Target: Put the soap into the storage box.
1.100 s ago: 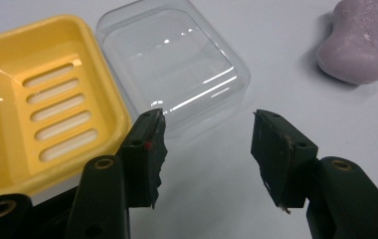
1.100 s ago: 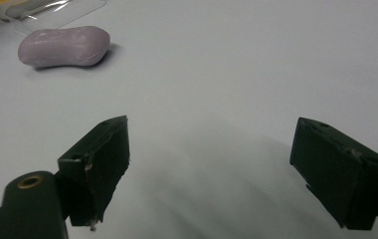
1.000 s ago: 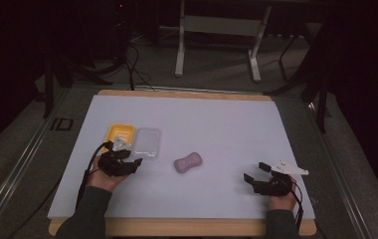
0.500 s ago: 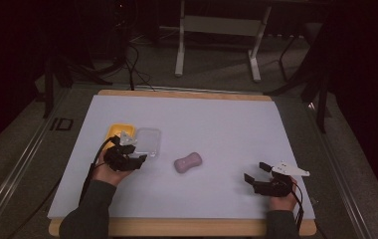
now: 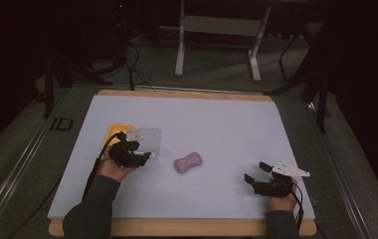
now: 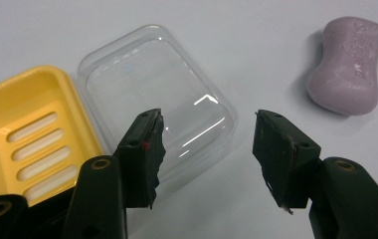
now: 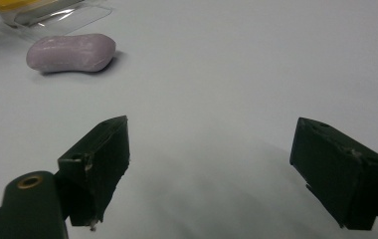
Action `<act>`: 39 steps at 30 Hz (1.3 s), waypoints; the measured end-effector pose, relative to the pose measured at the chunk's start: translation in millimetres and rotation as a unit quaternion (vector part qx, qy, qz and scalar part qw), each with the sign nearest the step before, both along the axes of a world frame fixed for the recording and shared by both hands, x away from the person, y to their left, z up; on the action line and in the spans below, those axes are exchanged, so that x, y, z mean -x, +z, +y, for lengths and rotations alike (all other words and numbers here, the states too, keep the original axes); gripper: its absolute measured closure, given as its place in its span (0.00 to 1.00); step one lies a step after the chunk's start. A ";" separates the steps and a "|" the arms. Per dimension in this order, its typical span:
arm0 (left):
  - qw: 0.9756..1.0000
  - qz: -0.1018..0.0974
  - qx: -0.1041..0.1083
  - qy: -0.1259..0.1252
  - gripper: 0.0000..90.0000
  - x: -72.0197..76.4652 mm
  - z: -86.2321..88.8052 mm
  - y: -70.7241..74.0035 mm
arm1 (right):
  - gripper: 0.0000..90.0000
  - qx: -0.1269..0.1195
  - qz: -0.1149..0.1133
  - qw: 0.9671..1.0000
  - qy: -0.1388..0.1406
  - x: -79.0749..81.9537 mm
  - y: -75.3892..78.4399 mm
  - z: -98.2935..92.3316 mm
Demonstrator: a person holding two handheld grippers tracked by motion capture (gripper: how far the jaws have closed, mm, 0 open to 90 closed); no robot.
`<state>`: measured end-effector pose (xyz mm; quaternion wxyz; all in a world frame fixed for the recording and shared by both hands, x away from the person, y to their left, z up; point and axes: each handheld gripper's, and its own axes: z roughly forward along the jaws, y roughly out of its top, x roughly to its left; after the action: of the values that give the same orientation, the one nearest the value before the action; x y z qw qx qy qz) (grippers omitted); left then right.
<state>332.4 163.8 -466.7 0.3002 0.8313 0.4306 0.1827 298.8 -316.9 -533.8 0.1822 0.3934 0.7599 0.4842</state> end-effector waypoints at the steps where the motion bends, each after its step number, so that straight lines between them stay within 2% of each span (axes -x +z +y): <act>1: 1.000 -0.001 0.000 0.000 0.51 -0.5 -0.4 0.6 | 0.17 0.000 0.000 1.000 0.000 0.0 0.0 0.0; 14: 1.000 -0.002 -0.011 -0.008 0.51 -5.6 -8.6 6.0 | 0.17 -0.007 -0.001 1.000 0.000 0.2 0.0 -1.5; 26: 1.000 0.011 -0.016 -0.016 0.51 -10.6 -14.0 1.7 | 0.17 -0.011 -0.004 1.000 -0.001 1.1 0.2 -2.2; 32: 1.000 0.021 -0.010 -0.018 0.52 -13.0 -16.2 0.5 | 0.17 -0.011 -0.004 1.000 -0.001 1.2 0.2 -2.2; 35: 0.999 0.025 -0.018 -0.020 0.52 -14.7 -19.1 1.7 | 0.17 -0.011 -0.005 1.000 -0.001 1.3 0.2 -2.2; 39: 0.999 0.024 -0.019 -0.027 0.52 -17.8 -23.1 8.1 | 0.17 -0.012 -0.005 1.000 -0.002 1.4 0.2 -2.4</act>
<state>350.2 140.6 -458.6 0.2786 0.8524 0.4114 0.1629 297.4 -319.3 -533.6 0.1824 0.3943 0.7524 0.4952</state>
